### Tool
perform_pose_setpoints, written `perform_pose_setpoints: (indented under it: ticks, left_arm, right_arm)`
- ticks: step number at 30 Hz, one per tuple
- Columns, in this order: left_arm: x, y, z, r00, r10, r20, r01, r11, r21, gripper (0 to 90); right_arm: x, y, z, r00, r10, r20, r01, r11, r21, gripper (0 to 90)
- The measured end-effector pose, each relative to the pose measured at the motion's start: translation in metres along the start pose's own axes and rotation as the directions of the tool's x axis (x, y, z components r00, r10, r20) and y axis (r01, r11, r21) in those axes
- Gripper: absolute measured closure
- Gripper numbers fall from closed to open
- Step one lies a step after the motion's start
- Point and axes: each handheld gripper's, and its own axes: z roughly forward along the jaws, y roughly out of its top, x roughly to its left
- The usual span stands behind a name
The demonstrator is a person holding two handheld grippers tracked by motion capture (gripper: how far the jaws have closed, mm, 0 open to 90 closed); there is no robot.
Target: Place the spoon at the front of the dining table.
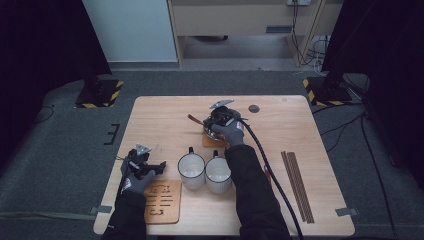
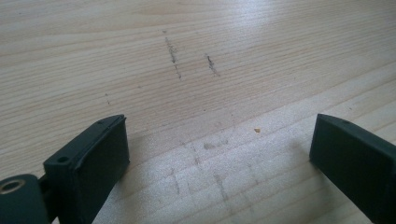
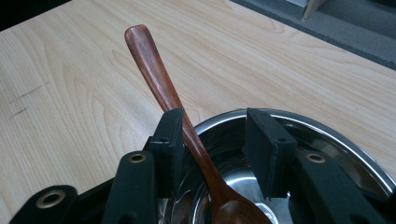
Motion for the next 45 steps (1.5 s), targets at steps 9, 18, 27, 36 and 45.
perform_pose_setpoints:
  ticks: [9, 18, 27, 36, 45]
  left_arm:
    - [0.0000, 0.0000, 0.0000, 1.0000, -0.001, 0.000, 0.001, 1.0000, 0.000, 3.6]
    - [0.0000, 0.0000, 0.0000, 1.0000, 0.000, 0.000, 0.000, 1.0000, 0.000, 3.5]
    - [-0.0001, -0.0001, 0.0000, 1.0000, 0.000, -0.001, 0.000, 1.0000, 0.000, 3.5]
    - [-0.0002, -0.0001, -0.0001, 1.0000, 0.000, -0.001, 0.000, 1.0000, 0.000, 3.5]
    - [-0.0001, -0.0001, -0.0001, 1.0000, 0.000, -0.001, 0.000, 1.0000, 0.000, 3.5]
  right_arm:
    - [0.0001, -0.0030, 0.0040, 1.0000, -0.008, 0.002, 0.008, 1.000, 0.020, 61.7]
    - [-0.0010, -0.0054, 0.0073, 1.0000, -0.005, 0.005, 0.005, 0.999, 0.043, 64.7]
    - [-0.0035, -0.0062, 0.0084, 0.9992, 0.006, 0.040, -0.008, 0.999, 0.051, 71.2]
    - [-0.0051, -0.0063, 0.0087, 0.9967, 0.034, 0.073, -0.038, 0.997, 0.060, 73.4]
    - [-0.0075, -0.0070, 0.0071, 0.9941, 0.058, 0.092, -0.063, 0.997, 0.046, 71.4]
